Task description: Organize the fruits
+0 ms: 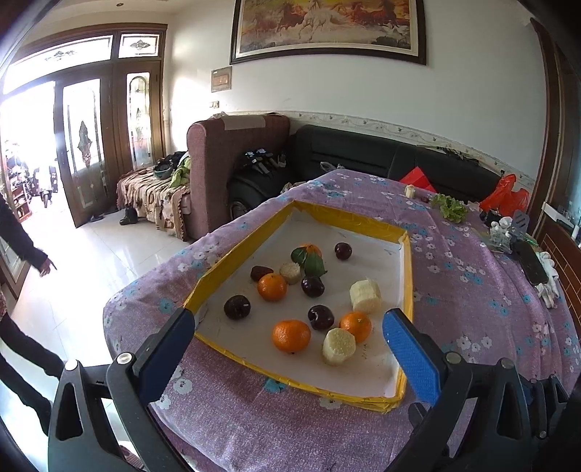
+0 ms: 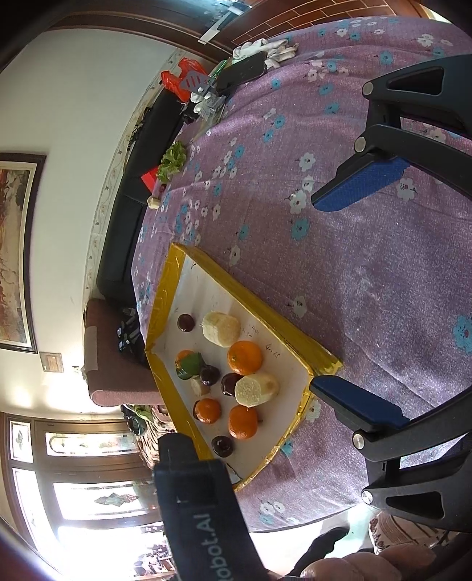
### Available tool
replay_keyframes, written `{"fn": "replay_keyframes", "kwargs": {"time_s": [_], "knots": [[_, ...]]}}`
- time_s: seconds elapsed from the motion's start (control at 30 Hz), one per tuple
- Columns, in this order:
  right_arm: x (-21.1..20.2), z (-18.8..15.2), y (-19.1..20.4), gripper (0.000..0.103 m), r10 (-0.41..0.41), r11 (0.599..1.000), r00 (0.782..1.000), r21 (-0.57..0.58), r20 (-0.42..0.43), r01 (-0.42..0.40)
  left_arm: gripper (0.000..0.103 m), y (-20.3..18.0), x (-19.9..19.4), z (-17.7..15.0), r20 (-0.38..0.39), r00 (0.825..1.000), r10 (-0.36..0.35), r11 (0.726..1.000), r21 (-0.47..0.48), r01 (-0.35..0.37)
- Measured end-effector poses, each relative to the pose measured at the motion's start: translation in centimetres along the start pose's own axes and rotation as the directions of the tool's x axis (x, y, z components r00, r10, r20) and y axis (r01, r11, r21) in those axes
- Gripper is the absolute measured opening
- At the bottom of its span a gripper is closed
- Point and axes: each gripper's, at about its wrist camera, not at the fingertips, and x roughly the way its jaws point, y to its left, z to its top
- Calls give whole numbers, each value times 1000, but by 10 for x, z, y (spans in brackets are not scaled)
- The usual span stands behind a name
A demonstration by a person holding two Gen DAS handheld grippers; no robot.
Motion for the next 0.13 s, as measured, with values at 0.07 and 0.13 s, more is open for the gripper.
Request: {"fn": "replay_keyframes", "kwargs": {"time_s": [0.07,0.13], "knots": [[0,0,-1,95,4,1000,1000,6,-2,-4,103,2,0,0,-16,1000,-15,1000,-9,15],[0,0,-5,95,8,1000,1000,21,-4,-8,103,2,1,0,-31,999,-26,1000,-12,25]]}}
